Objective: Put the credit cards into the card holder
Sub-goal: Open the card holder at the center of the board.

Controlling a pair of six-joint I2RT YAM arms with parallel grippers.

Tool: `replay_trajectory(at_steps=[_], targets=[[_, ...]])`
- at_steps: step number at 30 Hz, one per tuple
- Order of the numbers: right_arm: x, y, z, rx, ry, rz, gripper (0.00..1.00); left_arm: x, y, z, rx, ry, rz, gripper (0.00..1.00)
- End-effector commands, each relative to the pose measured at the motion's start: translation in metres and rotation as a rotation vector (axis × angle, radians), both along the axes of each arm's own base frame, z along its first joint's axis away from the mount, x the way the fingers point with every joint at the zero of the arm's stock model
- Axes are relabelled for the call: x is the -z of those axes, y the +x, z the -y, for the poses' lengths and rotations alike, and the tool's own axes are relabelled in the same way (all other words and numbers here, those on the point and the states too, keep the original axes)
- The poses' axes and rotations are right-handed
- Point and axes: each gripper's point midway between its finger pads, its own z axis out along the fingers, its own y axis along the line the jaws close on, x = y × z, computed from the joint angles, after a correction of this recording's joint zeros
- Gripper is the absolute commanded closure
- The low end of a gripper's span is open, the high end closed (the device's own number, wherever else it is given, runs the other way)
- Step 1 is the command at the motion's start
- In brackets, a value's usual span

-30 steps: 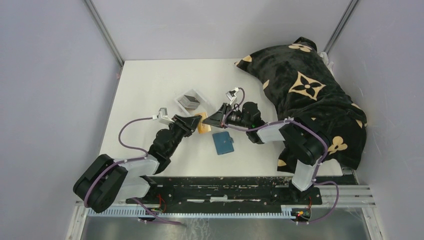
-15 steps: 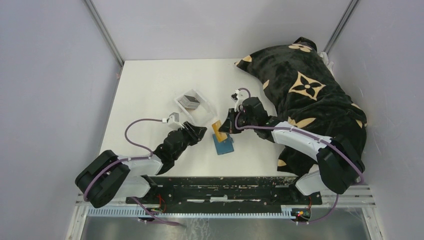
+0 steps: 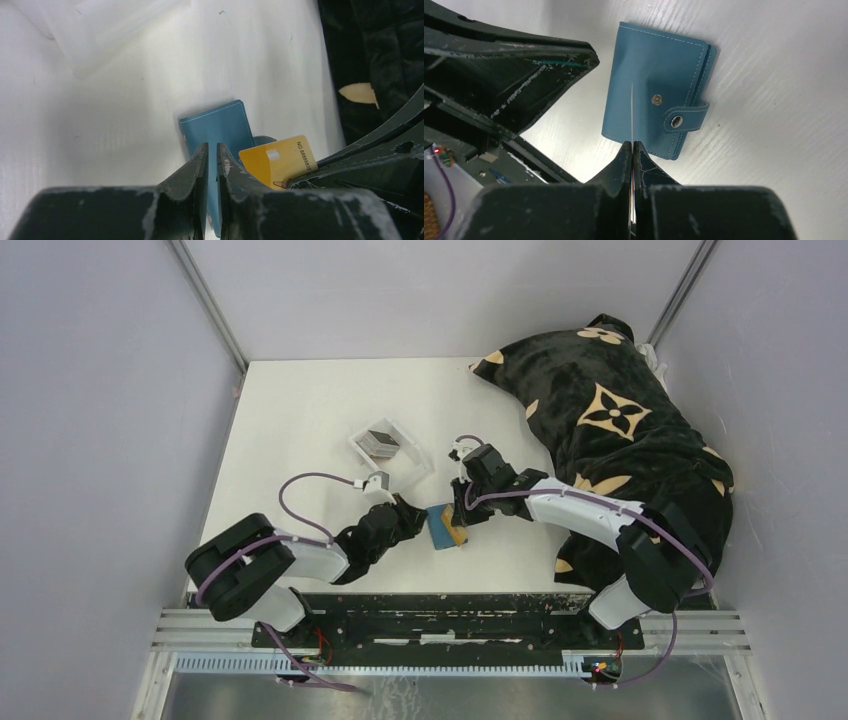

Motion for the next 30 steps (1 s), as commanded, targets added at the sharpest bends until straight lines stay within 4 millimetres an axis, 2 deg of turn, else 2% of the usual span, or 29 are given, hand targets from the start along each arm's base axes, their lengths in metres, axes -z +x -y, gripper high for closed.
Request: replay_trajectory(at_steps=[1,6,12,21,30], targets=[[-0.003,0.012,-0.003,-0.007,-0.072,0.065,0.99,-0.007,0.012,0.012,-0.005,0.045,0.061,0.84],[0.006,0.019,-0.001,0.005,-0.141,0.081,0.99,0.003,0.011,0.019,0.011,0.073,0.046,0.88],[0.011,0.029,0.011,0.04,-0.212,0.126,0.99,0.014,0.011,0.023,0.021,0.096,0.029,0.9],[0.01,0.039,0.025,0.081,-0.256,0.167,0.99,0.026,0.01,0.023,0.024,0.122,0.005,0.9],[-0.001,0.051,0.034,0.114,-0.23,0.205,0.99,0.034,0.012,0.018,0.005,0.163,-0.009,0.9]])
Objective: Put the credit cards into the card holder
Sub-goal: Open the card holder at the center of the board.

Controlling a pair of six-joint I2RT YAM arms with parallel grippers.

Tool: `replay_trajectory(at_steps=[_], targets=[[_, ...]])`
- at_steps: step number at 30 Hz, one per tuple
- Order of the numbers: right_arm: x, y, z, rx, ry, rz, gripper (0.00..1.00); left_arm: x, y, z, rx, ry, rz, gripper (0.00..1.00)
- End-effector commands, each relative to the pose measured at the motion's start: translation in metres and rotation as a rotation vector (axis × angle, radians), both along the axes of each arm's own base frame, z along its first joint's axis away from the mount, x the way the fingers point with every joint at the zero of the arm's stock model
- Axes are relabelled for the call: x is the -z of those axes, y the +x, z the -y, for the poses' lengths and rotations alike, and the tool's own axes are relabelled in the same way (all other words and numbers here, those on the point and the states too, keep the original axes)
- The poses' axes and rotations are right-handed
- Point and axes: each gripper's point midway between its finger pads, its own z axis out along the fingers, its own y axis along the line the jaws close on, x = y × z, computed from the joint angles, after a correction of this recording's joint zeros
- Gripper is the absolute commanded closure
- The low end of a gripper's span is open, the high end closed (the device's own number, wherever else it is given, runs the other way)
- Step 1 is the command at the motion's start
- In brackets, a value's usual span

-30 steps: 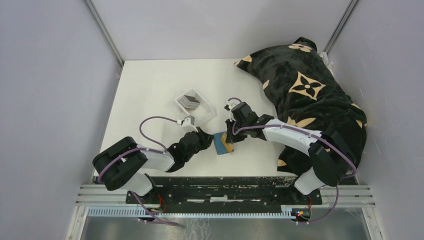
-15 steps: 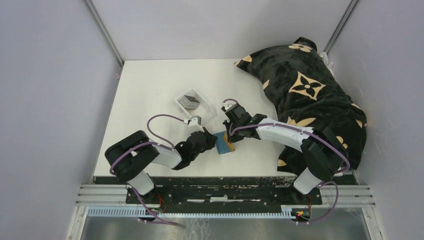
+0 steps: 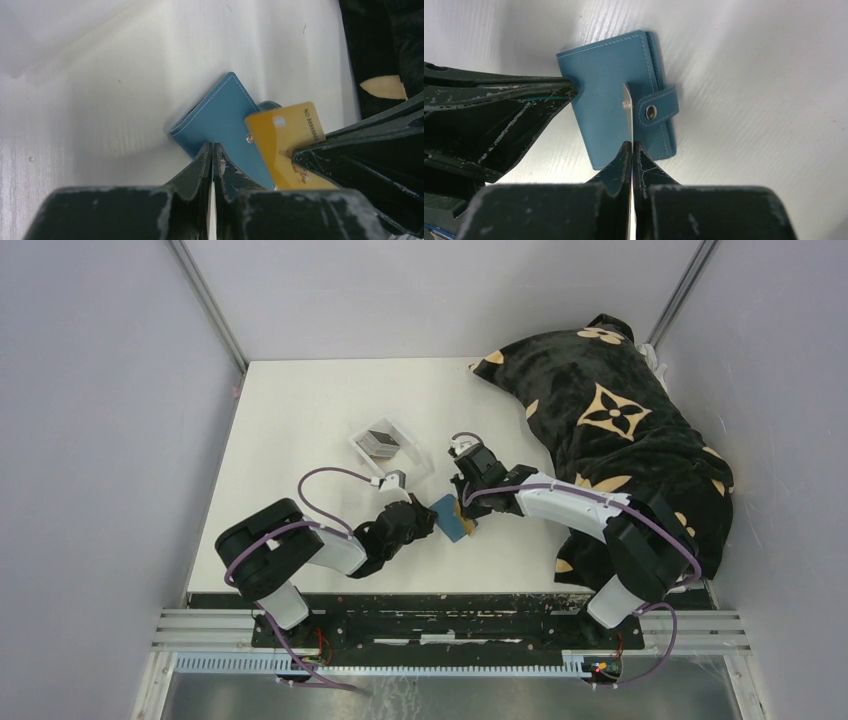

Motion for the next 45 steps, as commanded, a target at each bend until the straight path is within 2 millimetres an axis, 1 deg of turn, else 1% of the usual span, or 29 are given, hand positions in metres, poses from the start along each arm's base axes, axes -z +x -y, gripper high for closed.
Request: replay_trajectory(at_steps=[1,8,11,19,26,34,45], targets=[[-0.023,0.019,0.011,0.033,-0.003,0.095,0.99,0.011,0.005,-0.009,-0.026,0.095,0.011,0.9],[-0.029,0.027,0.013,0.015,0.002,0.103,0.99,0.018,0.009,-0.011,-0.047,0.128,-0.002,0.9],[-0.029,0.033,0.017,0.01,-0.015,0.099,0.99,0.02,0.011,-0.011,-0.051,0.142,-0.003,0.9],[-0.017,0.038,0.02,-0.019,0.002,0.047,0.99,0.025,0.013,-0.016,-0.062,0.193,-0.005,0.9],[-0.005,0.037,0.018,-0.02,0.048,-0.001,0.99,0.028,0.016,-0.019,-0.071,0.229,0.001,0.9],[-0.007,0.037,0.014,-0.003,0.12,-0.021,0.99,0.032,0.017,-0.019,-0.068,0.24,-0.005,0.91],[-0.002,0.037,0.018,0.039,0.179,-0.046,0.99,0.034,0.014,-0.023,-0.075,0.243,-0.01,0.91]])
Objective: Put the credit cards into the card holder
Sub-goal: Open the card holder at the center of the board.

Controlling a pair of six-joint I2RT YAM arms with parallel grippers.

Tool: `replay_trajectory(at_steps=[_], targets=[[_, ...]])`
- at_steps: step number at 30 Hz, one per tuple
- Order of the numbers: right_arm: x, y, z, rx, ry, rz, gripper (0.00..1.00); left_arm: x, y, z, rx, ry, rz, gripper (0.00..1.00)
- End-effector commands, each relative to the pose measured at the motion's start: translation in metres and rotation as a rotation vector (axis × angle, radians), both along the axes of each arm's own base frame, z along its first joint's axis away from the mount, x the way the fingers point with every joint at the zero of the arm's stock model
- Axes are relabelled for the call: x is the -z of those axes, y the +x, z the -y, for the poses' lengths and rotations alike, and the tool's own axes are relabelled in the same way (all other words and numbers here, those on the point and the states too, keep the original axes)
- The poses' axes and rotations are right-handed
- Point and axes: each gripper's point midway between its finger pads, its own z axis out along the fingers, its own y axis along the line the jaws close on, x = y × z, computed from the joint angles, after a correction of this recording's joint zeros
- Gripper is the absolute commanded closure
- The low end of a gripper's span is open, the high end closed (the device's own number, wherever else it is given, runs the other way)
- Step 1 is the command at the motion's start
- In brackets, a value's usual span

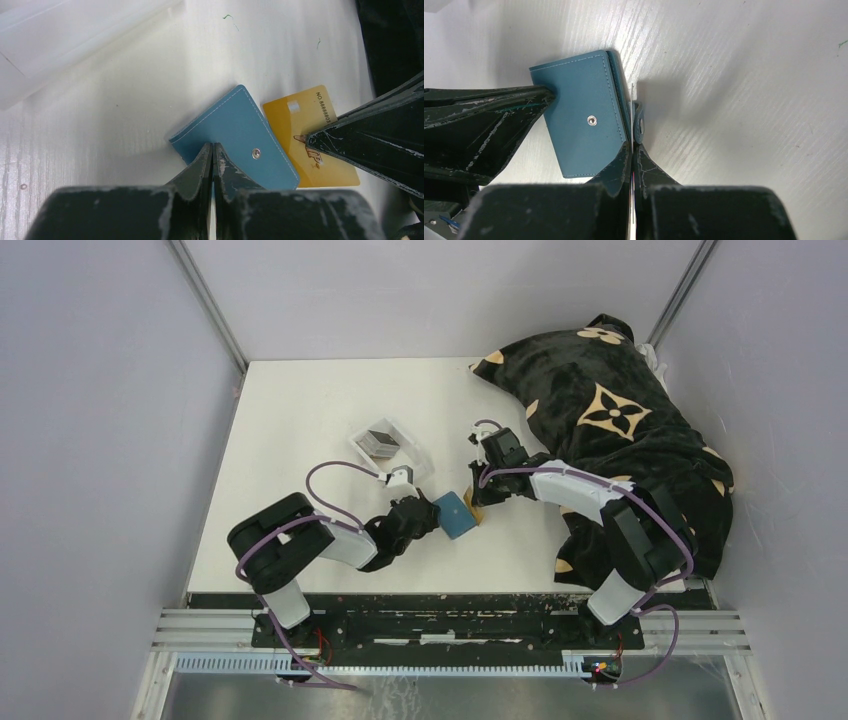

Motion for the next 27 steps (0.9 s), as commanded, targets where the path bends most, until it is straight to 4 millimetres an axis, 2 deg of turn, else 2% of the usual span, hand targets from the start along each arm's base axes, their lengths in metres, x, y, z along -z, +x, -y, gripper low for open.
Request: replay_trajectory(at_steps=[1,7,16,22,27], targets=[[-0.009,0.007,-0.007,0.023,0.077,0.022,0.99,0.029,-0.005,-0.029,-0.027,0.163,-0.035,0.91],[-0.01,0.008,-0.008,0.044,0.118,0.018,0.99,0.025,-0.007,-0.035,-0.046,0.16,-0.029,0.88],[-0.013,0.008,-0.006,0.065,0.144,0.024,0.99,0.011,-0.008,-0.044,-0.079,0.134,-0.004,0.77],[-0.011,0.008,-0.01,0.064,0.169,0.016,0.99,0.003,-0.012,-0.053,-0.098,0.106,0.01,0.72],[-0.014,0.008,-0.015,0.057,0.198,0.013,0.99,-0.003,-0.015,-0.055,-0.104,0.049,0.042,0.64]])
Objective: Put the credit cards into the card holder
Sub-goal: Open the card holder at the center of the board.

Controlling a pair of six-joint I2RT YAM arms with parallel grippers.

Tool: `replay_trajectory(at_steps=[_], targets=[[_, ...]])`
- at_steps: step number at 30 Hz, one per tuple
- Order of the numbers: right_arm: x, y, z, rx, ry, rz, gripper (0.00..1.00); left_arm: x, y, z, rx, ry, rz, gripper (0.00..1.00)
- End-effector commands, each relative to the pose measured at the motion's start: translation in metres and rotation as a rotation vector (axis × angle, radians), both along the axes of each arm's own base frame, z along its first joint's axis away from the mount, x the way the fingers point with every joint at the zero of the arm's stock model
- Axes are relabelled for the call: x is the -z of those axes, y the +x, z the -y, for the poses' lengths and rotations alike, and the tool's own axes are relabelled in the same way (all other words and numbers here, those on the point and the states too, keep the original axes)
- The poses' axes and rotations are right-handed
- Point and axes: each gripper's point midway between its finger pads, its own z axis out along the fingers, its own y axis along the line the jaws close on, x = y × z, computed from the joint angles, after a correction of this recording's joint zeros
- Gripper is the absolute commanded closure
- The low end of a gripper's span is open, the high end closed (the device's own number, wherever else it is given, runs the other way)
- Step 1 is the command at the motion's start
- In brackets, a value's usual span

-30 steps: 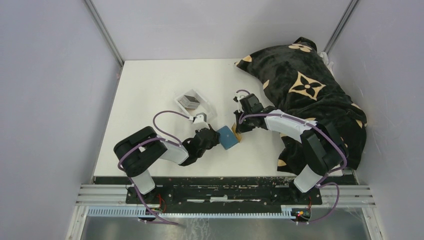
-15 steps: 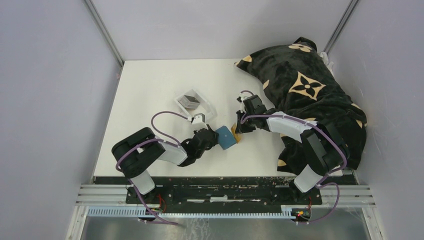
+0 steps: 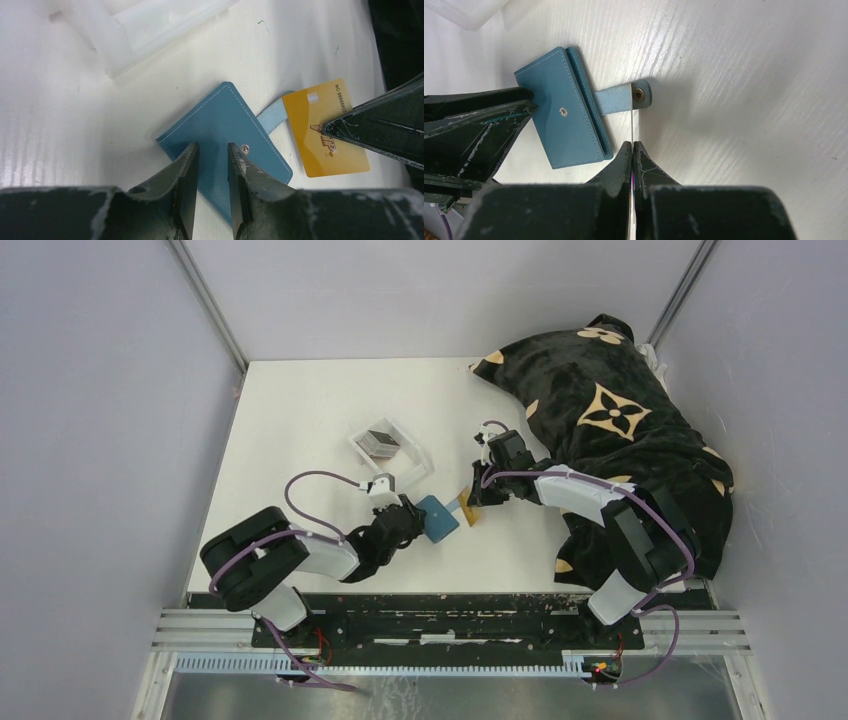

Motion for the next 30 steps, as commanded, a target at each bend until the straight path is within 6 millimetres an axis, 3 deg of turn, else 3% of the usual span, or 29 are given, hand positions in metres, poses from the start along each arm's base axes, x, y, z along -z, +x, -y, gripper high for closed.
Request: replay_trajectory(at_steps=[1,12,19,25,30], targets=[[-0.016,0.008,-0.009,-0.002,0.064,0.044,0.99,0.0,-0.001,-0.017,-0.039,0.009,0.032,0.63],[-0.015,0.012,-0.016,-0.022,0.076,0.031,0.99,-0.022,0.004,-0.003,-0.009,-0.048,0.069,0.57],[-0.018,0.012,-0.017,-0.031,0.081,0.034,0.99,-0.041,-0.001,-0.01,-0.03,-0.112,0.091,0.56],[-0.019,0.011,-0.017,-0.032,0.086,0.037,0.99,-0.028,-0.01,-0.027,-0.079,-0.071,0.049,0.58],[-0.025,0.012,-0.018,-0.034,0.094,0.047,0.99,-0.008,-0.021,-0.039,-0.112,-0.046,0.008,0.68]])
